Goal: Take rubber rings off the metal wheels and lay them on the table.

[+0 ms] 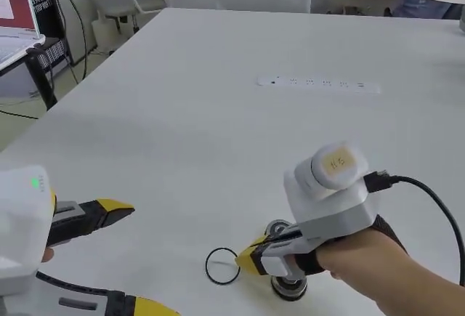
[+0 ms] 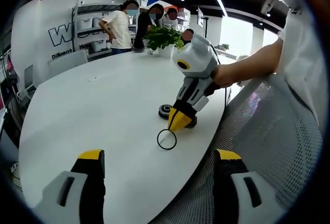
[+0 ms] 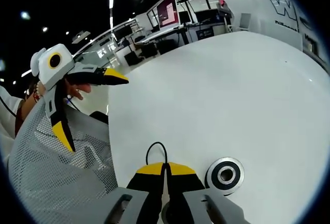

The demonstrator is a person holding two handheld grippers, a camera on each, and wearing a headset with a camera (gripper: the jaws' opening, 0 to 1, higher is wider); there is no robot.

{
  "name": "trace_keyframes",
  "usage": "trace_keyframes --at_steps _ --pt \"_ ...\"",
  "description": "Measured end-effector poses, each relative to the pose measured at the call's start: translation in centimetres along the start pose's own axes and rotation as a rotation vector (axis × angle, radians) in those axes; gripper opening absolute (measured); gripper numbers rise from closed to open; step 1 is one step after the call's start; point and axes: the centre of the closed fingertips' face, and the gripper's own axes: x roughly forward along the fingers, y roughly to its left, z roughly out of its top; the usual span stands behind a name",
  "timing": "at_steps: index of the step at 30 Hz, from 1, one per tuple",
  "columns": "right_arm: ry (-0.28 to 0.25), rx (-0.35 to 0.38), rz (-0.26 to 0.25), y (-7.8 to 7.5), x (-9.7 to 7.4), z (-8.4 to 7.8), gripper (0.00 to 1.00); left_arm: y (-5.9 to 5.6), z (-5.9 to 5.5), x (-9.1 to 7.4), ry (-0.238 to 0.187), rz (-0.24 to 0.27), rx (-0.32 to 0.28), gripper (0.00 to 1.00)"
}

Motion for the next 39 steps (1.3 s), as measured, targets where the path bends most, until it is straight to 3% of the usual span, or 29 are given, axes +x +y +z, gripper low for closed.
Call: trace_keyframes --at_steps 23,39 --pt "0.033 -0.033 -0.012 -0.08 0.50 -0.94 0.05 0.00 0.06 0.05 -0.011 0.001 -0.014 0.85" --pt "0.023 -0.034 -0.009 0.07 0.45 -0.63 0.07 0.01 -0.01 0.01 -0.010 0.003 -0.013 0.84"
